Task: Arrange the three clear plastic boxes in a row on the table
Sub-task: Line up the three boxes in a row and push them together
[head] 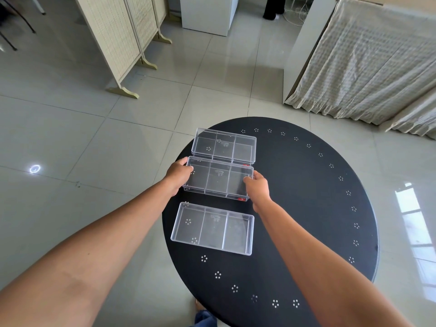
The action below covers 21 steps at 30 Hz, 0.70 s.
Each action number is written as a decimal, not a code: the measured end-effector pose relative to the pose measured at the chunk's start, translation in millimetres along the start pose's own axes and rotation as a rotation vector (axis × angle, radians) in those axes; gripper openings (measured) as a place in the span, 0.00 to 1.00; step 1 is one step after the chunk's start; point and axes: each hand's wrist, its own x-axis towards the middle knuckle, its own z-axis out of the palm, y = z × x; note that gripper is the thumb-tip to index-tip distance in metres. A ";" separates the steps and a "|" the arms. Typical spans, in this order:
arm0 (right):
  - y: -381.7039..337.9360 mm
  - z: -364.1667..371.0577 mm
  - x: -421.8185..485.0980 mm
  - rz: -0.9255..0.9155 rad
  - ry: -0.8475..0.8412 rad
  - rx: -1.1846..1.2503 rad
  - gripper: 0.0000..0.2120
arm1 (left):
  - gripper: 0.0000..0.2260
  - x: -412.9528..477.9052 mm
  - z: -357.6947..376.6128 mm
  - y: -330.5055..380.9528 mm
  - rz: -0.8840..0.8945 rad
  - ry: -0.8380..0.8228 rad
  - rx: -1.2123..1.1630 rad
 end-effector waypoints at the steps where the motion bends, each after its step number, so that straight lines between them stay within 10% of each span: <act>1: -0.1 0.0 0.0 0.000 0.000 -0.001 0.15 | 0.25 1.2 0.0 -0.5 0.001 -0.001 0.001; 21: -1.5 0.8 1.1 -0.005 0.018 -0.030 0.17 | 0.26 8.3 -2.7 -3.2 0.012 -0.029 0.009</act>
